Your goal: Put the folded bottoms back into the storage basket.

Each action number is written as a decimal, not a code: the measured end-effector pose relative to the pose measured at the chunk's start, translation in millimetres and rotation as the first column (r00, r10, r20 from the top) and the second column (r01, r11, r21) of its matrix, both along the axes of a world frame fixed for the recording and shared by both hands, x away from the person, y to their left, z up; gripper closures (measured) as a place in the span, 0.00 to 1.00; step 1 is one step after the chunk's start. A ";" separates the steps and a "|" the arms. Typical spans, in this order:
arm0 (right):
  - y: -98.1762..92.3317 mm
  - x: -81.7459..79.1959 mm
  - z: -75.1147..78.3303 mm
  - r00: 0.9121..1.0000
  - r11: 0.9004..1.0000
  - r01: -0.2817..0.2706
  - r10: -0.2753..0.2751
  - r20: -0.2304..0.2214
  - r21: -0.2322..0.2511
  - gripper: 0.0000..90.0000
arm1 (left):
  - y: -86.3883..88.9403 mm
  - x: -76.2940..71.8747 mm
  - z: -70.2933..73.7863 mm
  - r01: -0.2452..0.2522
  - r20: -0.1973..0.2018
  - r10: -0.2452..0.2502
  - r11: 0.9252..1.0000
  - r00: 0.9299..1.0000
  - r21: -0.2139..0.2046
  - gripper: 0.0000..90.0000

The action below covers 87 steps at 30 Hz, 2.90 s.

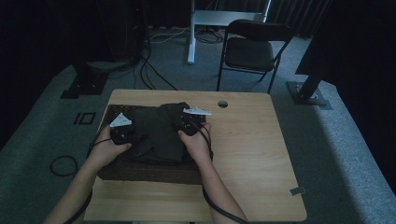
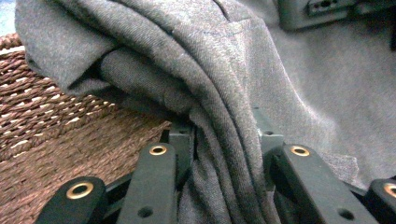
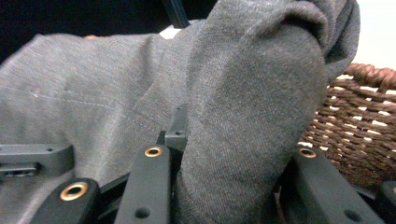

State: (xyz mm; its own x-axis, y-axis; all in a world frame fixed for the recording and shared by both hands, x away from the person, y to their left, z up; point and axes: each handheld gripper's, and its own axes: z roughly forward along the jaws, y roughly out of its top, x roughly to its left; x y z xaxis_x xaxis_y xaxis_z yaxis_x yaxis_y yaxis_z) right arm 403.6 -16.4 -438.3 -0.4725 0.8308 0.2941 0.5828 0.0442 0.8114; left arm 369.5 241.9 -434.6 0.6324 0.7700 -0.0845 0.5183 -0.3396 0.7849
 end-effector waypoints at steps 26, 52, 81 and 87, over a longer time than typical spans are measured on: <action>16.0 13.9 -41.1 0.989 0.994 -0.010 -0.006 -0.149 -0.108 0.72 | 3.4 12.5 -45.5 -0.006 -0.085 0.011 0.998 0.996 0.060 0.76; 14.4 19.2 -50.8 0.999 0.964 0.002 -0.010 -0.030 -0.267 0.20 | 5.7 18.3 -56.0 -0.116 -0.026 0.120 0.988 0.992 0.098 0.31; -26.2 -5.2 29.1 0.987 0.982 -0.056 0.081 0.140 -0.179 0.15 | -0.5 -19.3 33.6 -0.066 0.087 0.076 0.992 0.993 -0.109 0.21; -38.1 -12.1 36.1 0.983 0.981 -0.057 0.087 0.159 -0.187 0.15 | -2.4 -31.2 40.4 -0.038 0.097 0.049 0.993 0.994 -0.111 0.21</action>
